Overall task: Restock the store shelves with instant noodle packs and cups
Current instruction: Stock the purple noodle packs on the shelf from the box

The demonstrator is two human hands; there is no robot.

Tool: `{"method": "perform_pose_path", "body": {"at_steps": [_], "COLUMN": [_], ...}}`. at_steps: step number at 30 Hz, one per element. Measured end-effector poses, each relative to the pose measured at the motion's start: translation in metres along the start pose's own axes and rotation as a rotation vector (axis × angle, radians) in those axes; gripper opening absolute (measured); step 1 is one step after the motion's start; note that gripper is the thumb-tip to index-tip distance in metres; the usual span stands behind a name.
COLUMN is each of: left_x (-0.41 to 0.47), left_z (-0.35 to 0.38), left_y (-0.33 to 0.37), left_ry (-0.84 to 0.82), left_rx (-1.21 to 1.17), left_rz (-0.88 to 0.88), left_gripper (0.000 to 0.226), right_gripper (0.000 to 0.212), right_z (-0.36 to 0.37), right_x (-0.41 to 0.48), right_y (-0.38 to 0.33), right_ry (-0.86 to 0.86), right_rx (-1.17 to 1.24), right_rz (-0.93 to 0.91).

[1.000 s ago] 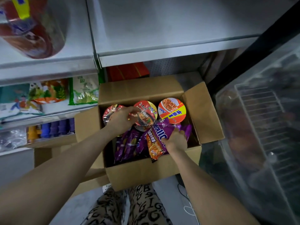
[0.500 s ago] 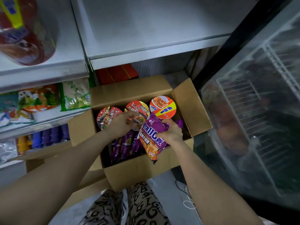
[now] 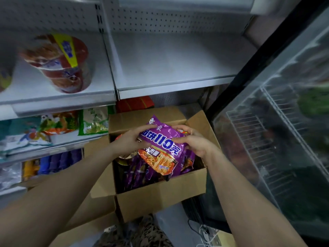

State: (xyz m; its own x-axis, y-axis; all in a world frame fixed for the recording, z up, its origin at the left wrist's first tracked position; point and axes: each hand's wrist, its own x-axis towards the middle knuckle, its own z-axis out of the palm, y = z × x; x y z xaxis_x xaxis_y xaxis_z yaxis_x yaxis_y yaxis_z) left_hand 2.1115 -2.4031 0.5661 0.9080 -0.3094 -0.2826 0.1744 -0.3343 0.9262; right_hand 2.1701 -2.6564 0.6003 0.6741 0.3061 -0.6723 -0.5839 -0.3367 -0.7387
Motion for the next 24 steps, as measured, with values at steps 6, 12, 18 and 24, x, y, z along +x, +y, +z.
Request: {"method": "perform_pose_path", "body": {"at_steps": [6, 12, 18, 24], "left_x": [-0.018, -0.022, -0.018, -0.003], "left_z": [-0.019, -0.012, -0.009, 0.003], "left_y": [0.008, -0.004, -0.045, -0.077], "left_ry": [-0.005, 0.136, 0.303, 0.341], "left_rx": [-0.150, -0.148, -0.073, -0.122], "left_rz": [-0.025, -0.062, -0.112, -0.111], "left_gripper": [0.064, 0.061, 0.061, 0.064], "right_gripper": [0.038, 0.035, 0.026, 0.036], "right_z": [0.008, 0.022, 0.001, 0.008], "right_x": [0.005, 0.021, 0.044, 0.063], "right_y": [-0.019, -0.009, 0.048, 0.112], "right_ry": [-0.001, 0.277, 0.544, 0.460], "right_rx": [-0.048, -0.103, -0.331, -0.814], "right_rz": [-0.111, -0.228, 0.009, 0.188]}}
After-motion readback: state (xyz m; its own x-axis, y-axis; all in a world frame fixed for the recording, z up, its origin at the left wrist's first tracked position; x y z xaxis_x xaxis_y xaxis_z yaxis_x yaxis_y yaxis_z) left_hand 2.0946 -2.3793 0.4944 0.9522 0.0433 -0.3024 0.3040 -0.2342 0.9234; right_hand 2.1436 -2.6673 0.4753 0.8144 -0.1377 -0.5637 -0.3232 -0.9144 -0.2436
